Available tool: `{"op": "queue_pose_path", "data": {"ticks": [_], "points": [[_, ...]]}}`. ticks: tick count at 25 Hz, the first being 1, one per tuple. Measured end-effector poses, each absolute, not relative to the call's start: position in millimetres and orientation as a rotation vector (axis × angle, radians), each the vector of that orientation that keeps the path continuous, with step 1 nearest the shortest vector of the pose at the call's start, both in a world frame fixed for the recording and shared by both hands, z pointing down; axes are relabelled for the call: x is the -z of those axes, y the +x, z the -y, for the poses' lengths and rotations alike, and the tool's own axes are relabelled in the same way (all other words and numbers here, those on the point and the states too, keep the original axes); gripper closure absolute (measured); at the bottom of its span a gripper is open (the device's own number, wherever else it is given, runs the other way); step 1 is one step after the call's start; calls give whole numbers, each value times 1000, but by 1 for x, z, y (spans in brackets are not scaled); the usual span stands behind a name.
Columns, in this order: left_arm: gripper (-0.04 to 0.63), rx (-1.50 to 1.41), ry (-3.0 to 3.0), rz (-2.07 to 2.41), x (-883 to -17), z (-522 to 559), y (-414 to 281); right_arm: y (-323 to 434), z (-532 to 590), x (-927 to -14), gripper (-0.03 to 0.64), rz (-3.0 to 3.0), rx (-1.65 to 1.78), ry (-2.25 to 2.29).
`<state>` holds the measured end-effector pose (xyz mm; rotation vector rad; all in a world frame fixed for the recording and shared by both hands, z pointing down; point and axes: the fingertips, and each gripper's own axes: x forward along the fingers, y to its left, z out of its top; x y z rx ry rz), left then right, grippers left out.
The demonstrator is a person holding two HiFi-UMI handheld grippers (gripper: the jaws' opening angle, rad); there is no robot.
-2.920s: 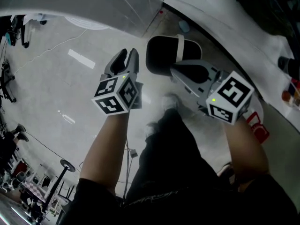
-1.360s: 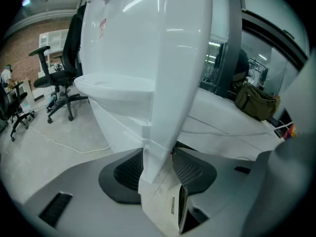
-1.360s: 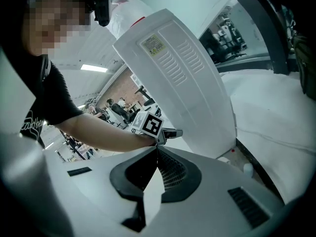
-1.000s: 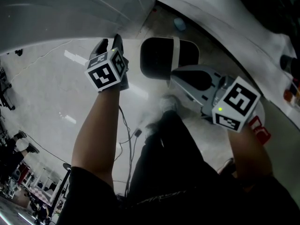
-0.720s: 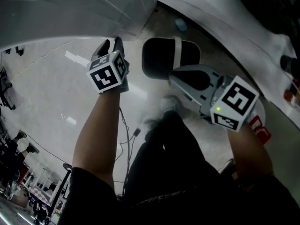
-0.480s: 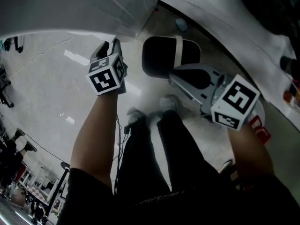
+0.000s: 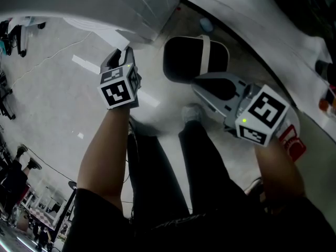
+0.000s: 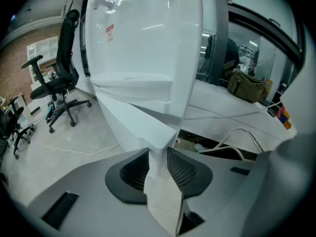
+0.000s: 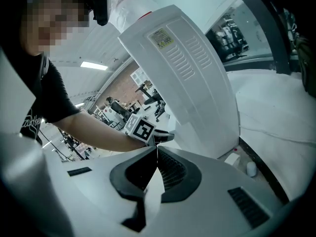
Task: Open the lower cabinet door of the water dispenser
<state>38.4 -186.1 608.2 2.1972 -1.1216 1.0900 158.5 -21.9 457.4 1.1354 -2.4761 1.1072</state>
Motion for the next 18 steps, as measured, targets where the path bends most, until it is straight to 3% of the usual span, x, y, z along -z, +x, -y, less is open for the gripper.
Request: {"op": "queue_pose_path", "data": {"ticks": [18], "points": [[491,-1156,2244,1002,-609,179,-25,78,23,-458,603,2456,-1163,1201]]}}
